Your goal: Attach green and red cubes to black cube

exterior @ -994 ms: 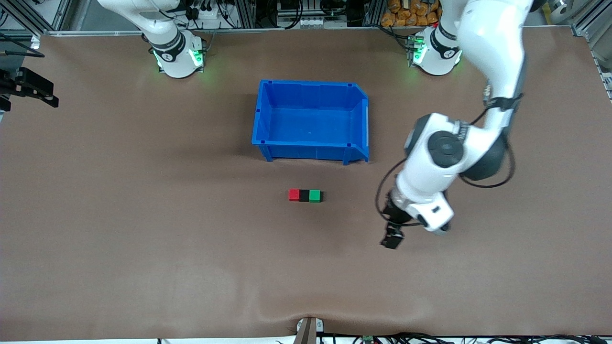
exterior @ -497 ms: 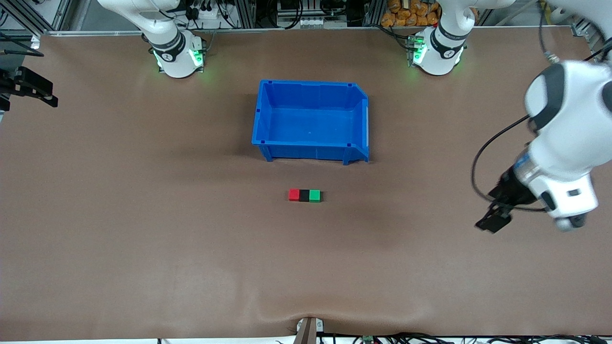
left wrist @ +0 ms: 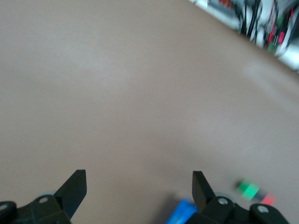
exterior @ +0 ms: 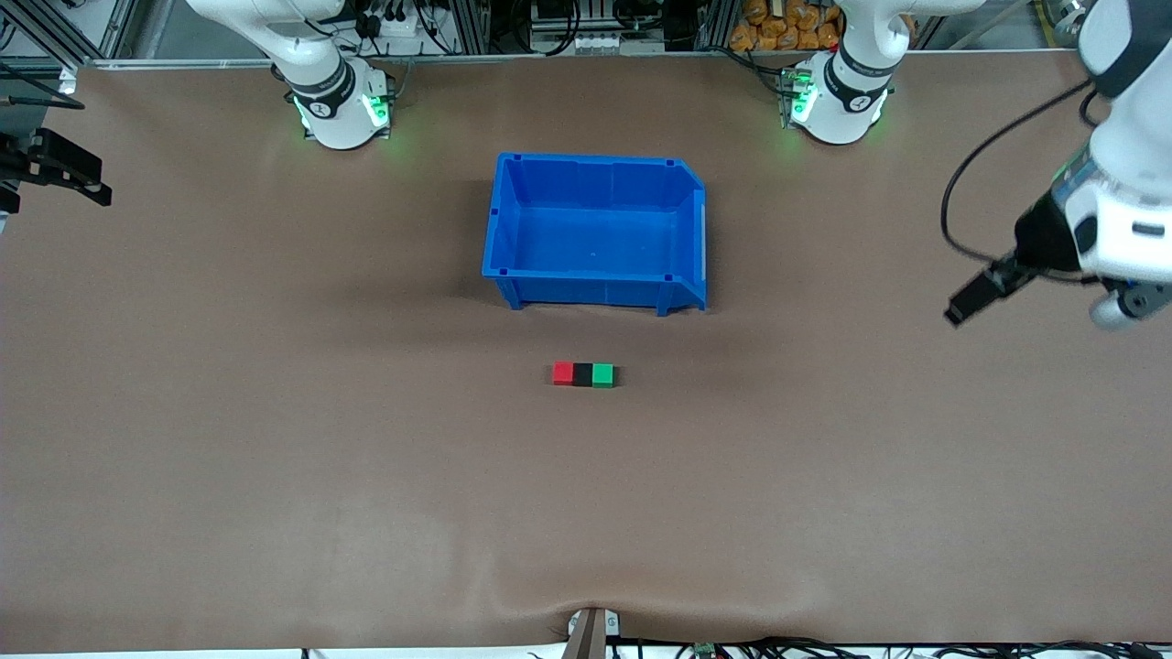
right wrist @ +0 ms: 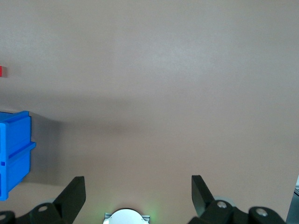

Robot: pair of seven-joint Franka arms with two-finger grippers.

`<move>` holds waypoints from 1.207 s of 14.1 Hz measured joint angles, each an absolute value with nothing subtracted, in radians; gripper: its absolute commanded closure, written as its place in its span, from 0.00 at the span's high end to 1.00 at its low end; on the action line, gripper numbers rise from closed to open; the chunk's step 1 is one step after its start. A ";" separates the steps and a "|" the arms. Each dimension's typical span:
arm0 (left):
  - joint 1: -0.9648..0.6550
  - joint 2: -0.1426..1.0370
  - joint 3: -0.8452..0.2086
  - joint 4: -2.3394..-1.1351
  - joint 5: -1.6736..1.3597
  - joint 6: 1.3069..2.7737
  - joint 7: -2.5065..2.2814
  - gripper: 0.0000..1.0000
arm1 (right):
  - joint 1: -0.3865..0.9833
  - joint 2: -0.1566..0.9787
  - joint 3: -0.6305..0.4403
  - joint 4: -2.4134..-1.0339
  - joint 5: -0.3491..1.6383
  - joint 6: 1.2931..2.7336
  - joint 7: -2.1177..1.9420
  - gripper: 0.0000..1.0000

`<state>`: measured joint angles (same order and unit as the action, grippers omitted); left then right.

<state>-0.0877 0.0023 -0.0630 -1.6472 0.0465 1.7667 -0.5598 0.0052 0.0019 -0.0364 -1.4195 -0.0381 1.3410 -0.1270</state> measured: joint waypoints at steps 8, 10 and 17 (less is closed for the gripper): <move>-0.075 -0.045 -0.050 -1.651 0.046 1.606 -0.076 1.00 | 0.005 0.012 -0.036 -1.425 -0.035 1.362 -0.012 1.00; -0.074 -0.045 -0.053 -1.632 0.046 1.582 -0.071 1.00 | 0.005 0.012 -0.036 -1.425 -0.034 1.362 -0.011 1.00; -0.070 -0.034 -0.054 -1.601 0.046 1.539 -0.059 1.00 | 0.005 0.012 -0.036 -1.425 -0.033 1.362 -0.009 1.00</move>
